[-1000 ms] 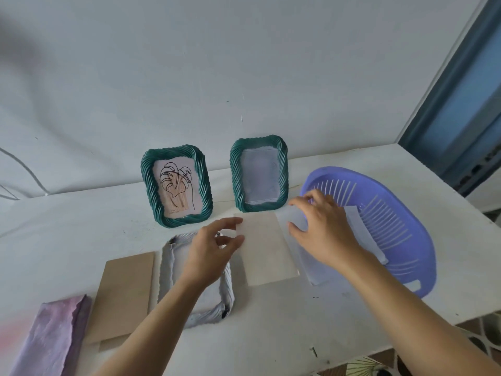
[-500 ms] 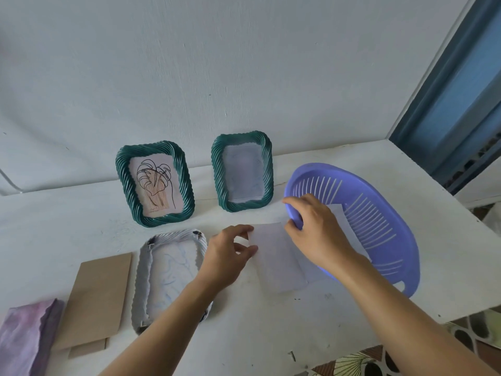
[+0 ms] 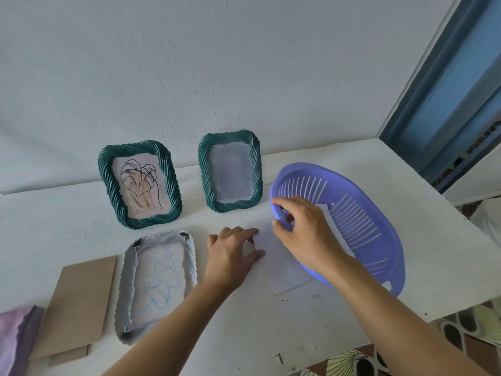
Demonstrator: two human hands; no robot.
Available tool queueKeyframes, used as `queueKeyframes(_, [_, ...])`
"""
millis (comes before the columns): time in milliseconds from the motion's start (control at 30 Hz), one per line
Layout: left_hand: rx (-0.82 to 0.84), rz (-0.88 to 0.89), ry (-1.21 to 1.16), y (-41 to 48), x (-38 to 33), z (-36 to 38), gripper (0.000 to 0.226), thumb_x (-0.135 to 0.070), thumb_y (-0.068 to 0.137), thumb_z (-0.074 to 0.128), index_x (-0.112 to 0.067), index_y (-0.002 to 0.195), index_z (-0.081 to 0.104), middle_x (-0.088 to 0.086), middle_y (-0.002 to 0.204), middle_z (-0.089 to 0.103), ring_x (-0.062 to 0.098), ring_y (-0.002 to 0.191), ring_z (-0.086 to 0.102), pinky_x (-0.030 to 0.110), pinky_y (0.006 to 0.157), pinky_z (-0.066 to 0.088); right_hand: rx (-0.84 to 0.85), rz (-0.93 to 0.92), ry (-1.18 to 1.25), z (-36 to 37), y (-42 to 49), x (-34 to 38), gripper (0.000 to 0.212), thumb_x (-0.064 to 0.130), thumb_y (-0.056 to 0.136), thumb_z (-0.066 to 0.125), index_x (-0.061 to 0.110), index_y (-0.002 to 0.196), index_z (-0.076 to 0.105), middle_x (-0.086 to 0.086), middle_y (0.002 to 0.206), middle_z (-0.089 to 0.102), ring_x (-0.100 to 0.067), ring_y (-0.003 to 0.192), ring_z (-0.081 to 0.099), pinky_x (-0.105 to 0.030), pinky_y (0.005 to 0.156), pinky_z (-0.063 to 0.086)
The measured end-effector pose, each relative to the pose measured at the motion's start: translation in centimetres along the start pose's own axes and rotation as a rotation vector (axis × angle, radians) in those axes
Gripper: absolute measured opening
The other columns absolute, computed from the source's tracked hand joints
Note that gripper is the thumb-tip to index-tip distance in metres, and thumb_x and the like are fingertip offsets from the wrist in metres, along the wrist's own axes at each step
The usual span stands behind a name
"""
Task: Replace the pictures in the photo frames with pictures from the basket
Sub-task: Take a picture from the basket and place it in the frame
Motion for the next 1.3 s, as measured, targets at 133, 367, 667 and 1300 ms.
queueKeyframes(133, [0.061, -0.008, 0.120, 0.2, 0.0, 0.3, 0.041, -0.054, 0.082, 0.071, -0.042, 0.121, 0.067, -0.017, 0.112, 0.060, 0.014, 0.105, 0.050, 0.036, 0.075, 0.022, 0.012, -0.008, 0.002, 0.3, 0.0, 0.2, 0.040, 0.014, 0.089, 0.066, 0.013, 0.129, 0.062, -0.006, 0.102, 0.060, -0.023, 0.087, 0.060, -0.037, 0.083, 0.051])
queueKeyframes(367, [0.108, 0.039, 0.224, 0.4, -0.1, 0.5, 0.036, -0.062, 0.087, 0.061, -0.048, 0.119, 0.067, -0.020, 0.117, 0.052, 0.013, 0.103, 0.044, 0.035, 0.070, 0.015, 0.038, -0.006, 0.032, 0.8, 0.0, 0.1, 0.040, 0.017, 0.090, 0.067, 0.016, 0.130, 0.061, -0.001, 0.097, 0.057, -0.015, 0.081, 0.057, -0.030, 0.081, 0.049])
queueKeyframes(667, [0.048, 0.052, 0.211, -0.2, 0.2, 0.4, 0.032, -0.060, 0.084, 0.065, -0.044, 0.112, 0.071, -0.015, 0.115, 0.056, 0.017, 0.100, 0.053, 0.034, 0.070, 0.016, 0.069, 0.013, 0.078, 1.6, -0.2, -0.4, 0.041, 0.023, 0.088, 0.071, 0.021, 0.129, 0.063, -0.003, 0.099, 0.066, -0.017, 0.086, 0.062, -0.031, 0.082, 0.052])
queueKeyframes(1300, [0.050, 0.496, 0.192, 6.4, -13.2, -2.9, 0.025, -0.027, 0.082, 0.074, -0.021, 0.107, 0.073, 0.002, 0.099, 0.065, 0.027, 0.091, 0.057, 0.037, 0.077, 0.046, 0.299, -0.094, -0.388, -3.7, 2.8, -9.2, 0.034, 0.026, 0.088, 0.071, 0.017, 0.120, 0.066, 0.002, 0.113, 0.064, -0.020, 0.112, 0.052, -0.032, 0.087, 0.045])
Point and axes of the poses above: each hand's wrist, its own y-axis towards the middle knuckle, its own z-axis out of the palm, x = y × z, the point moved 9 cm from there along y, towards the middle knuckle
